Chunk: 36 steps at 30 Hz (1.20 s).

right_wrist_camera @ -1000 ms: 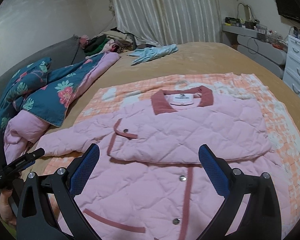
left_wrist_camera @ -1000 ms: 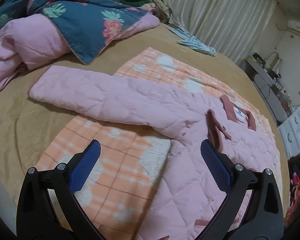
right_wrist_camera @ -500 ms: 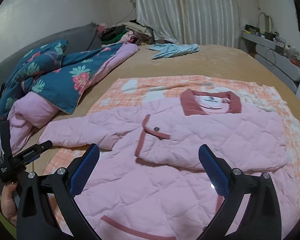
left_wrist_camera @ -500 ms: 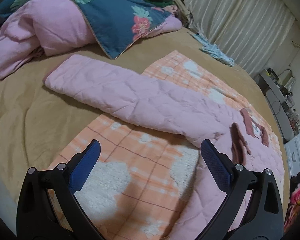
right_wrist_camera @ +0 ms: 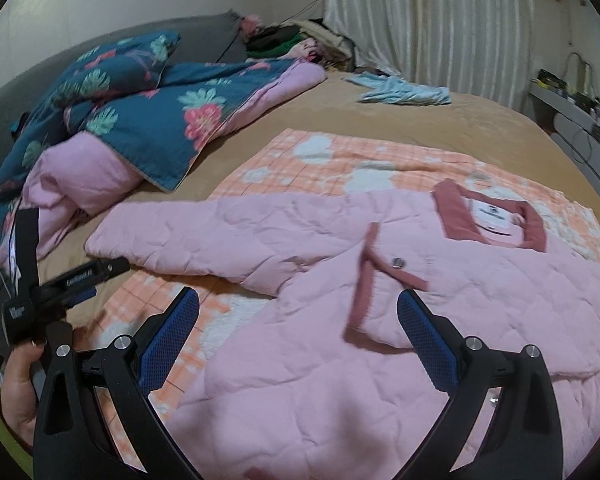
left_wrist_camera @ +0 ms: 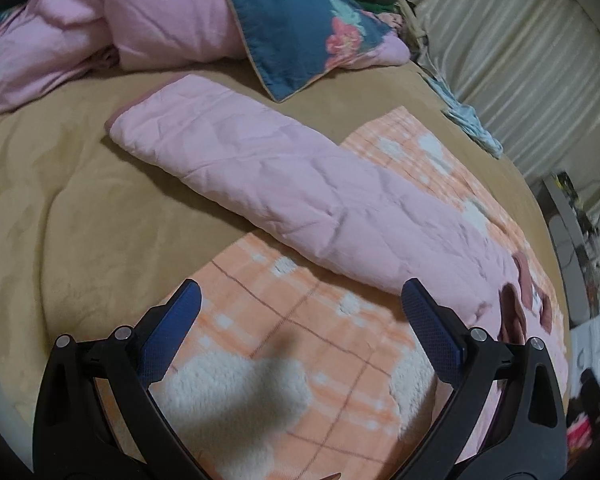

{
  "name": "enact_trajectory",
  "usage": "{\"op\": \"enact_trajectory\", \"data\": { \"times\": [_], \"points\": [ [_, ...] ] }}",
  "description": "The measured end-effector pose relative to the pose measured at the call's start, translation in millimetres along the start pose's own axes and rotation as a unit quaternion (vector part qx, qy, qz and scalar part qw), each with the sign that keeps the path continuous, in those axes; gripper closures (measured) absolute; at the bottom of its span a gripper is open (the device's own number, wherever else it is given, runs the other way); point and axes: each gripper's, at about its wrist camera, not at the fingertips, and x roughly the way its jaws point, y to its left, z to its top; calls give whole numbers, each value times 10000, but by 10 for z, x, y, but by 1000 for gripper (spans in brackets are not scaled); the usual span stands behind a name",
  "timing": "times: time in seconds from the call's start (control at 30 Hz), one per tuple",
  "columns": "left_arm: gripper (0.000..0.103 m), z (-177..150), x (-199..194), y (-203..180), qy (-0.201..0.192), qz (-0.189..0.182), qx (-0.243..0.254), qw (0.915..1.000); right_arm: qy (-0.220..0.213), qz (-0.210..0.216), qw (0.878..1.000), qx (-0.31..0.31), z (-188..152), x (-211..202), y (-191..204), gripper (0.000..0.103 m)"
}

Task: Fold large clothes
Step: 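Move the left tool to the other outstretched jacket sleeve, then close the left tool on the sleeve cuff, then lift the sleeve with the left tool and carry it across the jacket body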

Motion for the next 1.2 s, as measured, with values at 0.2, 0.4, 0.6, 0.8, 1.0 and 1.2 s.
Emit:
{"op": "enact_trajectory", "data": {
  "times": [0.2,0.4,0.6,0.8,1.0,1.2],
  "points": [
    [9,102,200,140,76,110,-308,9994,217,154,9991,-319,39,332,282,4],
    [9,263,419,268,75,204,-652,9976,327,215,9981,-473,96,534,406,4],
    [9,435,617,464,37,202,-1078,9940,350,119,9988,-316,45,571,206,4],
    [9,623,772,809,-204,118,-1763,9841,394,-127,9990,149,-110,504,-242,4],
    [52,771,802,857,-422,364,-1692,9840,347,-428,9970,540,-201,349,-658,4],
    [90,864,465,930,-819,-85,-1825,9797,185,-638,9951,738,-310,78,-950,4]
  ]
}}
